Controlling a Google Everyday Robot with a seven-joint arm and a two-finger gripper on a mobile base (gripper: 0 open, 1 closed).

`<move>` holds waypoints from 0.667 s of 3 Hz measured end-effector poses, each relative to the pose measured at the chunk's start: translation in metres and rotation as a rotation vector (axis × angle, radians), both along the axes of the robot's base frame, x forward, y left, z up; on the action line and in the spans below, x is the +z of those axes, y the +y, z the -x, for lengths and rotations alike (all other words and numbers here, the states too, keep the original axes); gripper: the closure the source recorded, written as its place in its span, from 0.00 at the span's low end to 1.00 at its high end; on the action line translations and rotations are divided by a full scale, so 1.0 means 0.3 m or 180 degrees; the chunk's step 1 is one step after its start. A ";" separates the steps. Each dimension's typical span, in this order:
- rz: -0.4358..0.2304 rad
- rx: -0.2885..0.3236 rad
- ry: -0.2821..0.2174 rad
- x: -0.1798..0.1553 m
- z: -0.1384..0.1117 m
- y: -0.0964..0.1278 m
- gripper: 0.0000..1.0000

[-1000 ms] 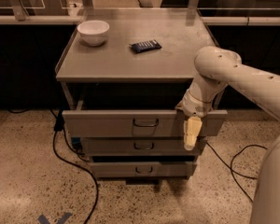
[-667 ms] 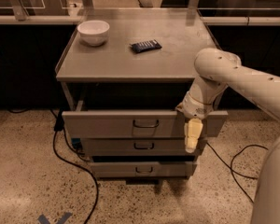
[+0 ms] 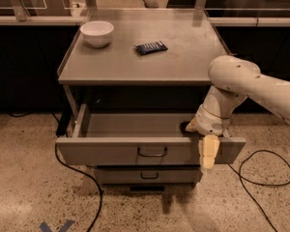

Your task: Open top drawer

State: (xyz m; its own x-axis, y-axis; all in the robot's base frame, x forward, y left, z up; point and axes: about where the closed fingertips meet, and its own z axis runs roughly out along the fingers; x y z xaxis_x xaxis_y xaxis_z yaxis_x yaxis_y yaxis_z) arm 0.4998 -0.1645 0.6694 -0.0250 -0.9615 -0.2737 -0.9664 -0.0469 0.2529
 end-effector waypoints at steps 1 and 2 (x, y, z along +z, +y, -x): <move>0.0000 0.0000 0.0000 0.000 0.000 0.000 0.00; 0.0045 0.0016 0.0061 -0.018 0.046 0.006 0.00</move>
Offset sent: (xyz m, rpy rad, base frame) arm -0.0378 0.0040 -0.0112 -0.0404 0.0498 0.0125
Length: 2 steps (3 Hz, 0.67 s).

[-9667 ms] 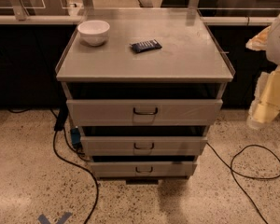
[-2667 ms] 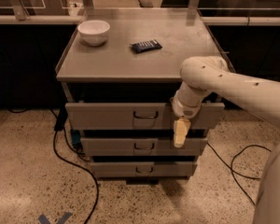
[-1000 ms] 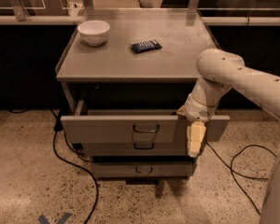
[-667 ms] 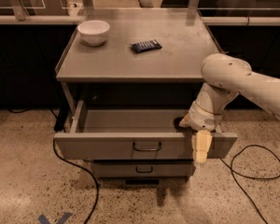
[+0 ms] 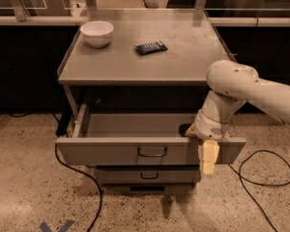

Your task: Open top drawer

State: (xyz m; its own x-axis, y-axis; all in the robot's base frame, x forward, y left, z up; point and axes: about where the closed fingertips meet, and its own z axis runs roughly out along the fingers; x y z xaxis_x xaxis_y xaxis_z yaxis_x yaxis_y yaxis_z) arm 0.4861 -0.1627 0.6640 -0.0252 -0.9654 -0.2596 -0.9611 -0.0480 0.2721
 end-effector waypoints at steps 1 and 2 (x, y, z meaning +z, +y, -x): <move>0.0030 -0.0017 0.0068 0.004 0.085 0.001 0.00; 0.0199 -0.0119 0.0197 0.156 0.270 -0.030 0.00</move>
Offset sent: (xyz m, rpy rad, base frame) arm -0.0795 -0.0037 0.0265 -0.0341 0.0625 -0.0246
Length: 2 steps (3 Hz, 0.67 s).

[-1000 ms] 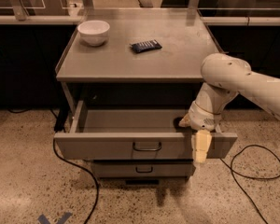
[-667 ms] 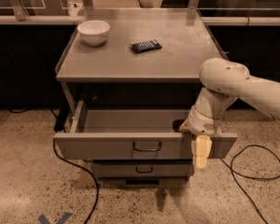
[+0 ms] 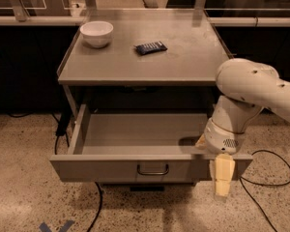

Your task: Open top drawer

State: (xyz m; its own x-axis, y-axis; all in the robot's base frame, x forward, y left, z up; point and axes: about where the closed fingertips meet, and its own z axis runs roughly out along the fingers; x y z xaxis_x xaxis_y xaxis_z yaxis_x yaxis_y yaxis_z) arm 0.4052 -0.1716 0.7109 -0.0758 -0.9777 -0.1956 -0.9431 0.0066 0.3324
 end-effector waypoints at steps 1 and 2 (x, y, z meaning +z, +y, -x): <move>0.0000 0.0000 0.0000 0.000 0.000 0.000 0.00; 0.0035 0.0117 0.0101 -0.057 -0.031 0.029 0.00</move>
Offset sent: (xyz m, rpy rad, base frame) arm 0.0267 0.0225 -0.0456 -0.0343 0.0930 0.1025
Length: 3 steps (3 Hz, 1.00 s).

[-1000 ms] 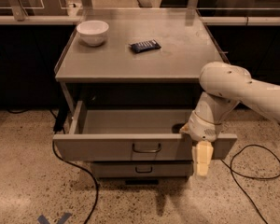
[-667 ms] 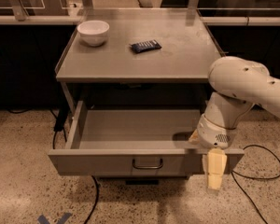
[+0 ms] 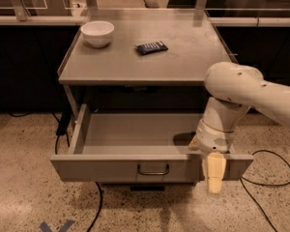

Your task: Open top drawer

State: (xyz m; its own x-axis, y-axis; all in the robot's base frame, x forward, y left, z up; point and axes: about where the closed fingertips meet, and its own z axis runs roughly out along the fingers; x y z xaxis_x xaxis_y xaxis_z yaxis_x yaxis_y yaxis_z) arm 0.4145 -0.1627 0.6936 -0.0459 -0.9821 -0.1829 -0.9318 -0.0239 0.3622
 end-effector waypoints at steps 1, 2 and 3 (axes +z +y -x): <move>-0.0006 0.0147 0.0194 -0.092 -0.021 0.045 0.00; 0.0032 0.0207 0.0416 -0.114 0.029 0.049 0.00; 0.0032 0.0208 0.0419 -0.109 0.029 0.049 0.00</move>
Offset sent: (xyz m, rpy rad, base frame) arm -0.0303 0.0139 -0.0378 -0.0302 0.2333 0.0942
